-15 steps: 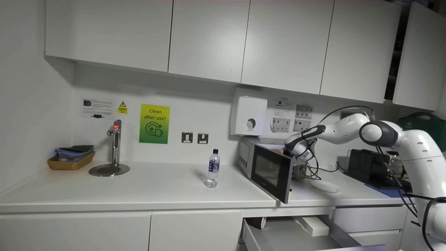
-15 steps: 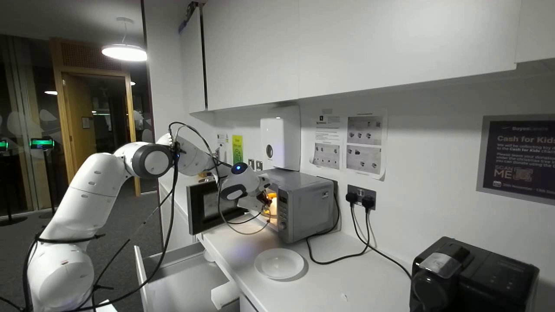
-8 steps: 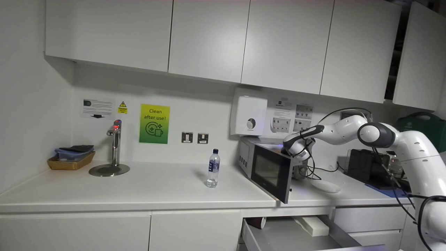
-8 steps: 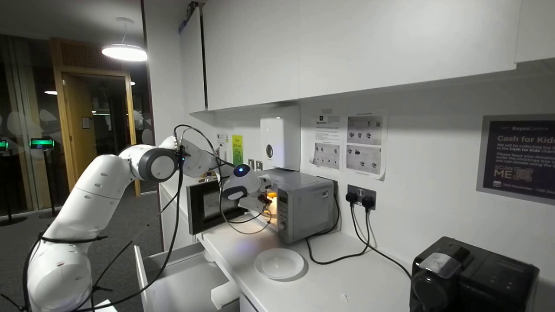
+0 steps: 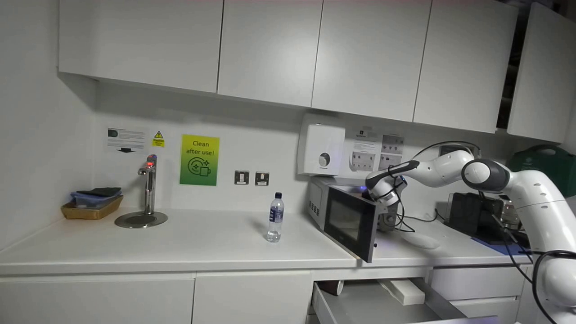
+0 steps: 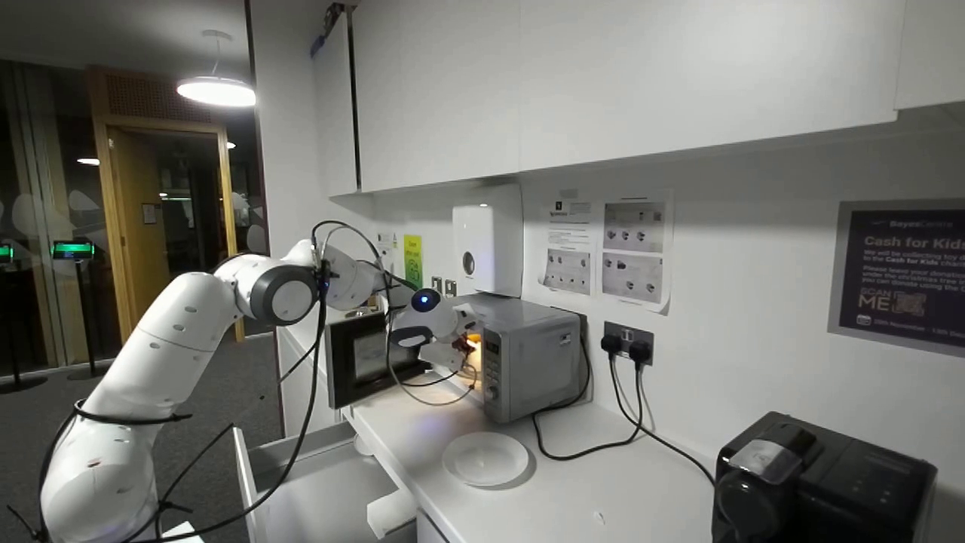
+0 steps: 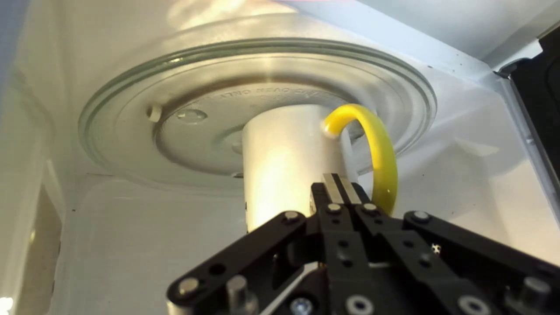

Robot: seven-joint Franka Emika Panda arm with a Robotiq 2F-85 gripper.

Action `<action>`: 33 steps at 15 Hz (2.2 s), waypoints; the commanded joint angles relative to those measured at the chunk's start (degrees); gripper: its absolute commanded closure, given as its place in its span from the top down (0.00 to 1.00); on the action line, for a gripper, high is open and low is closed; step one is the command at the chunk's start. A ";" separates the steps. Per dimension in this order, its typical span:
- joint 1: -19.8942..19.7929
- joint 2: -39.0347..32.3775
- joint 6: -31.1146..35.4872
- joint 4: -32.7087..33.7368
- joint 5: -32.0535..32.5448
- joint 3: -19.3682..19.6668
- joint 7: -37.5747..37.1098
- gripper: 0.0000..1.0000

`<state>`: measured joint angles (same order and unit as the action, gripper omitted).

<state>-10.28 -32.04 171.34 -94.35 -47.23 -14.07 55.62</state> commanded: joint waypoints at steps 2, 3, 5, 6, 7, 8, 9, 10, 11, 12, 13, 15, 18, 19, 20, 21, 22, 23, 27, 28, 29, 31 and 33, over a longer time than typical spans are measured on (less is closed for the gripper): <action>-3.79 -1.61 2.41 2.31 -3.10 -4.99 6.12 0.00; -4.26 -1.63 2.42 2.20 -3.27 -5.58 6.75 0.00; -4.64 -0.94 2.00 1.18 -2.67 -5.76 7.09 0.00; -4.60 -0.49 1.86 0.60 -2.15 -5.55 7.23 0.00; -4.48 -0.09 1.54 0.06 -1.66 -5.17 7.13 0.00; -4.26 0.35 1.32 -0.49 -1.12 -4.73 7.23 0.00; -3.87 0.97 0.88 -1.28 -0.37 -4.00 6.95 0.00; -3.71 1.44 0.69 -1.93 0.26 -3.62 7.11 0.00; -3.69 1.99 0.31 -2.70 0.81 -3.38 7.34 0.00; -3.61 2.31 0.21 -3.21 1.32 -3.14 7.61 0.00; -3.64 2.68 0.06 -3.68 1.80 -3.05 7.97 0.00; -3.80 3.68 -0.56 -4.80 2.77 -2.94 8.56 0.00; -3.96 5.09 -1.54 -6.51 4.09 -2.96 9.37 0.00; -3.90 5.72 -1.93 -7.17 4.58 -2.83 9.38 0.00; -3.86 6.58 -2.44 -8.20 5.01 -2.69 9.35 0.00; -3.81 7.22 -2.80 -8.99 5.41 -2.57 9.32 0.00; -3.67 8.28 -3.46 -10.13 5.98 -2.20 8.96 0.00; -3.51 9.14 -3.76 -11.14 6.47 -1.85 8.57 0.00; -2.18 13.20 -5.83 -15.22 9.97 1.12 6.15 0.00; -1.82 14.12 -6.37 -16.04 11.02 1.90 5.65 0.00; -1.70 14.97 -6.94 -16.79 11.75 2.38 5.51 0.00; -1.22 16.89 -8.49 -18.29 13.92 3.64 4.45 0.00; -0.92 18.74 -10.57 -19.52 16.47 4.57 2.84 0.00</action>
<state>-12.35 -18.85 164.15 -109.41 -34.17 -11.81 61.52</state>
